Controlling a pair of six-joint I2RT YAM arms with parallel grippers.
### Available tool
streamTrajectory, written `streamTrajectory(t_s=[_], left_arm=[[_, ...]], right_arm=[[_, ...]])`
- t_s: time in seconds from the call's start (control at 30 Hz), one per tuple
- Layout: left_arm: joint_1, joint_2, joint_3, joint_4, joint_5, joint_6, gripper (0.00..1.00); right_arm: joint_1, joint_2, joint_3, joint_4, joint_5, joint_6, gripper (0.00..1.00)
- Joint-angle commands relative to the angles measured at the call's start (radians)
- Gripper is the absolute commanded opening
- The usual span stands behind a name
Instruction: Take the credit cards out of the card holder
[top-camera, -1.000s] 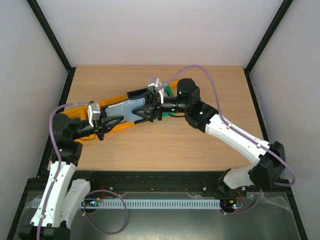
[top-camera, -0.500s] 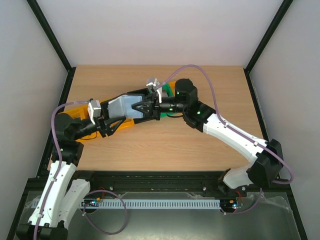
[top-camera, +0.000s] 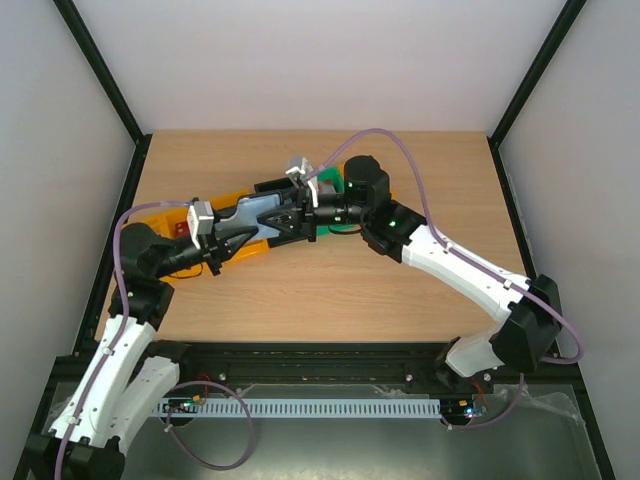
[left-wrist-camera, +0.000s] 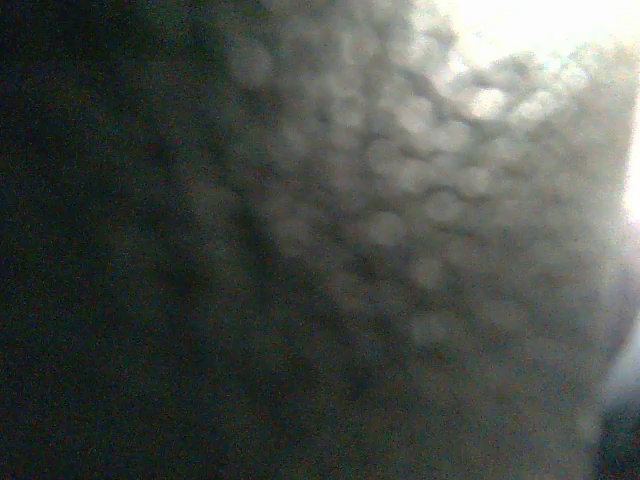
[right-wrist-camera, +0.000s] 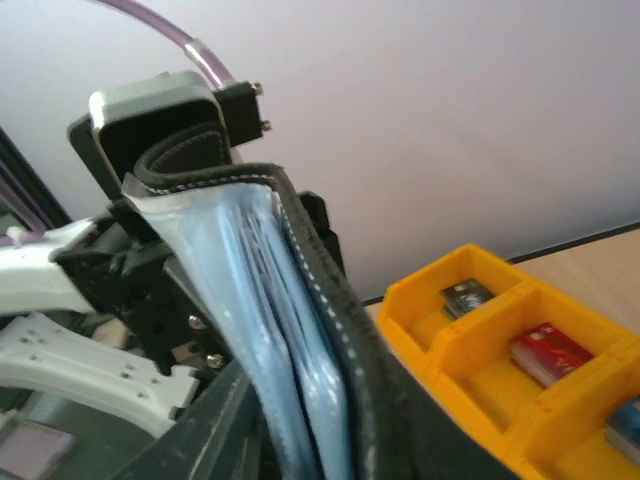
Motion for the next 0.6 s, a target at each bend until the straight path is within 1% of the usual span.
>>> streamTrajectory(t_s=[0.0, 0.03, 0.07, 0.17, 0.3, 0.47, 0.57], left_arm=[[0.003, -0.009, 0.010, 0.002, -0.003, 0.008, 0.02], [0.004, -0.012, 0.011, 0.005, 0.008, -0.001, 0.02], [0.005, -0.018, 0.010, 0.011, 0.020, -0.014, 0.02], [0.015, -0.029, -0.003, 0.053, 0.067, -0.058, 0.02], [0.021, -0.032, -0.013, 0.105, 0.106, -0.103, 0.02], [0.021, -0.020, -0.012, 0.138, 0.120, -0.117, 0.02], [0.020, -0.013, -0.006, 0.145, 0.128, -0.116, 0.02]], right_arm=[[-0.005, -0.056, 0.029, 0.031, -0.095, -0.021, 0.39], [-0.022, -0.074, 0.014, 0.031, -0.088, -0.022, 0.42], [-0.041, -0.090, -0.001, 0.031, -0.085, -0.022, 0.49], [-0.099, -0.131, -0.031, 0.006, -0.104, -0.022, 0.58], [-0.122, -0.143, -0.041, -0.072, -0.100, -0.065, 0.60], [-0.118, -0.125, -0.059, -0.011, -0.112, -0.007, 0.63], [-0.110, -0.113, -0.054, 0.017, -0.093, -0.003, 0.64]])
